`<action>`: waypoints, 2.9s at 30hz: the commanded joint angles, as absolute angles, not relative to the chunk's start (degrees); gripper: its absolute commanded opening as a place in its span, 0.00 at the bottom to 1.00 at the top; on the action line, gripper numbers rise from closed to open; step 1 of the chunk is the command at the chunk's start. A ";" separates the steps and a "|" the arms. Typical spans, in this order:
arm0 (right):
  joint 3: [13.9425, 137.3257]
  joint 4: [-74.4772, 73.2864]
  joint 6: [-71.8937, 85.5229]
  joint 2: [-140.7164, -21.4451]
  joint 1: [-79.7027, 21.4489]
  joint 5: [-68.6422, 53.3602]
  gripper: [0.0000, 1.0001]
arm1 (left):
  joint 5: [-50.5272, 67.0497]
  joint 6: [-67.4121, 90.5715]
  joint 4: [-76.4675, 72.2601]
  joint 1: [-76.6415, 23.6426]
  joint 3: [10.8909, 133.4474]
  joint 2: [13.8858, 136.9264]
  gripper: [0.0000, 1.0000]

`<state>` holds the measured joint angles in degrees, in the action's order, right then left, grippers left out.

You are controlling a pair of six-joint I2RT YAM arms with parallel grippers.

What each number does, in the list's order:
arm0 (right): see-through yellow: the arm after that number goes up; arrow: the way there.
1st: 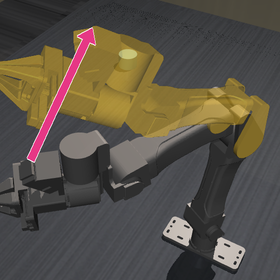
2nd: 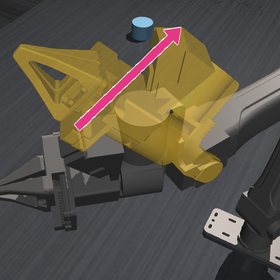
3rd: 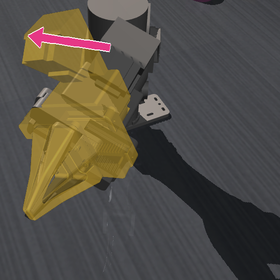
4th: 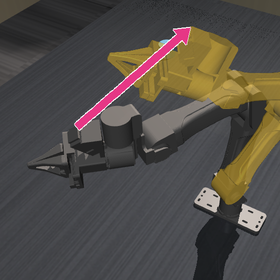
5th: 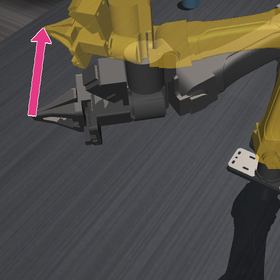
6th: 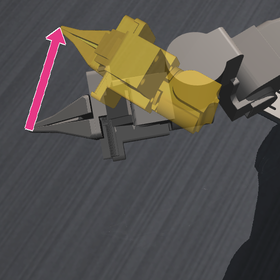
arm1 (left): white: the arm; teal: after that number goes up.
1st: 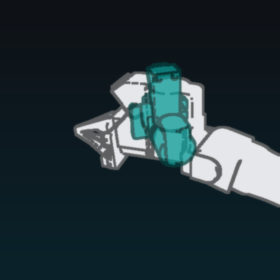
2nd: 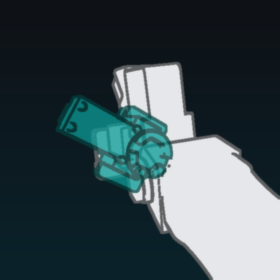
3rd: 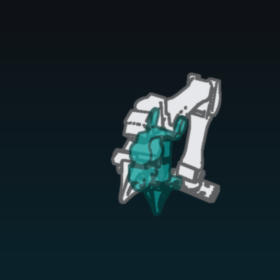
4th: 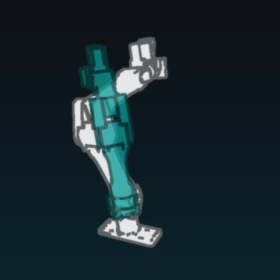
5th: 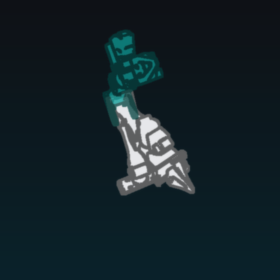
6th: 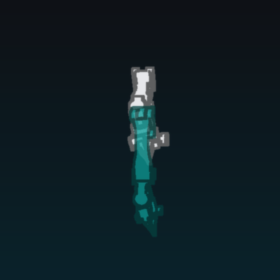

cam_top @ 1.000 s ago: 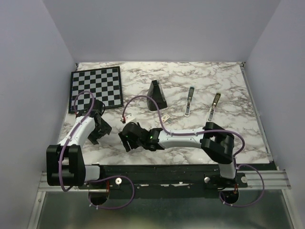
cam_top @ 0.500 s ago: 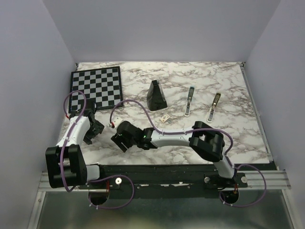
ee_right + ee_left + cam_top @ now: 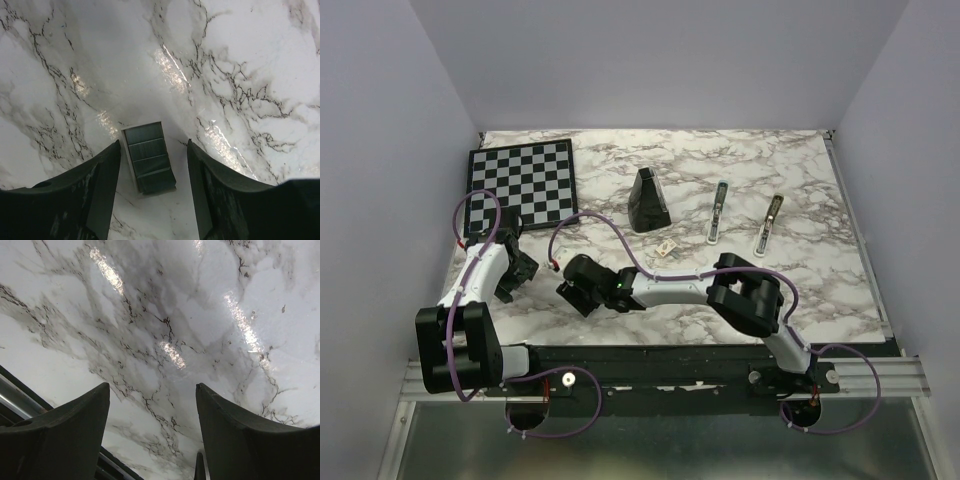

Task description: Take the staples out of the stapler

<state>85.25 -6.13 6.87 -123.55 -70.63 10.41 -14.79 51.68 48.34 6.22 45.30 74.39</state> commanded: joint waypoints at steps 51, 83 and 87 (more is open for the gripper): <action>55.64 -19.25 36.65 -89.48 -61.46 29.01 0.56 | 10.32 40.78 27.09 -2.11 34.83 56.11 0.73; 38.76 -10.46 33.05 -69.70 -54.05 26.63 0.56 | 14.50 47.28 5.10 -25.49 32.43 77.43 0.35; 39.11 -9.76 32.43 -70.05 -53.26 26.02 0.56 | 14.85 47.99 4.31 -25.84 32.08 78.40 0.35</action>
